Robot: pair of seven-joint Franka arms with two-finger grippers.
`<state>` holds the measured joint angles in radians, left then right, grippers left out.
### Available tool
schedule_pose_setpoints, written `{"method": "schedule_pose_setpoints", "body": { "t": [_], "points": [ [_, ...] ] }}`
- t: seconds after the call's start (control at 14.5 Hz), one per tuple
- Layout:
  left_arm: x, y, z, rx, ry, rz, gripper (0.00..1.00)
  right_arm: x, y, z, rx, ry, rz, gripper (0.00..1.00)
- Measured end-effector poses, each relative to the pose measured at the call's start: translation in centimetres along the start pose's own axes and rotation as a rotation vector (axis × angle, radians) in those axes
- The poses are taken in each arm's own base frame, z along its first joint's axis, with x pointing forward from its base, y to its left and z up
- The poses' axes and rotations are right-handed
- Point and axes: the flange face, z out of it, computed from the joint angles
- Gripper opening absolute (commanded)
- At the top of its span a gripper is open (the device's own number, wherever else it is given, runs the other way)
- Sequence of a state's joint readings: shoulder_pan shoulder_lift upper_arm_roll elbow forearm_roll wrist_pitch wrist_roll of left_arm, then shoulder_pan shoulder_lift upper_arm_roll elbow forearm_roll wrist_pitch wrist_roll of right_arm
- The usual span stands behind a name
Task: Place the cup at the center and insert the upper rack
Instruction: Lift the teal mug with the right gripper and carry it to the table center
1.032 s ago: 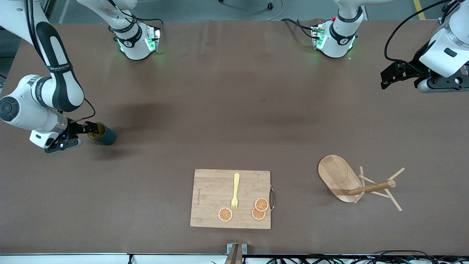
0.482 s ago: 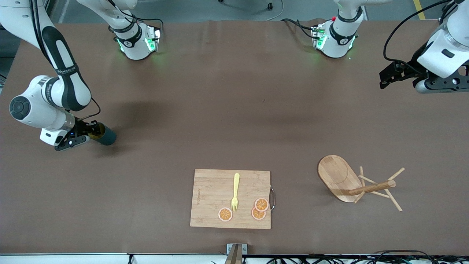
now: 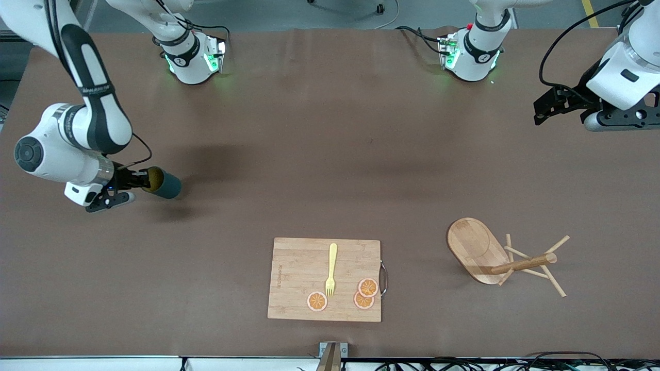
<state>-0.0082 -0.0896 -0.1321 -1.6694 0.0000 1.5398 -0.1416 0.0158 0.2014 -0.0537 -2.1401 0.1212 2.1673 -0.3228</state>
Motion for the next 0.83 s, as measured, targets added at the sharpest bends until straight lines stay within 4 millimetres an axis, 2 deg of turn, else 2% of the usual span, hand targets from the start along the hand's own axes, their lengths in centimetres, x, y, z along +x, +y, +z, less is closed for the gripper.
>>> {"method": "schedule_pose_setpoints", "body": {
  "t": [0.07, 0.21, 0.41, 0.55, 0.69, 0.83],
  "points": [
    [0.0, 0.0, 0.0, 0.000, 0.000, 0.000, 1.00, 0.5, -3.9, -1.2, -0.007, 0.003, 0.042, 0.00],
    [0.0, 0.0, 0.0, 0.000, 0.000, 0.000, 1.00, 1.2, -13.4, -2.6, -0.026, 0.021, 0.126, 0.00],
    [0.0, 0.0, 0.0, 0.000, 0.000, 0.000, 1.00, 1.0, -28.4, -3.6, -0.033, 0.071, 0.257, 0.00],
    [0.0, 0.0, 0.0, 0.000, 0.000, 0.000, 1.00, 0.6, -36.9, -3.3, -0.024, 0.098, 0.357, 0.00],
    [0.0, 0.0, 0.0, 0.000, -0.001, 0.000, 1.00, 1.1, -42.6, -1.7, -0.020, 0.105, 0.456, 0.00],
    [0.0, 0.0, 0.2, 0.001, -0.004, 0.000, 1.00, 1.8, -46.6, 1.3, -0.030, 0.100, 0.535, 0.00]
  ]
}}
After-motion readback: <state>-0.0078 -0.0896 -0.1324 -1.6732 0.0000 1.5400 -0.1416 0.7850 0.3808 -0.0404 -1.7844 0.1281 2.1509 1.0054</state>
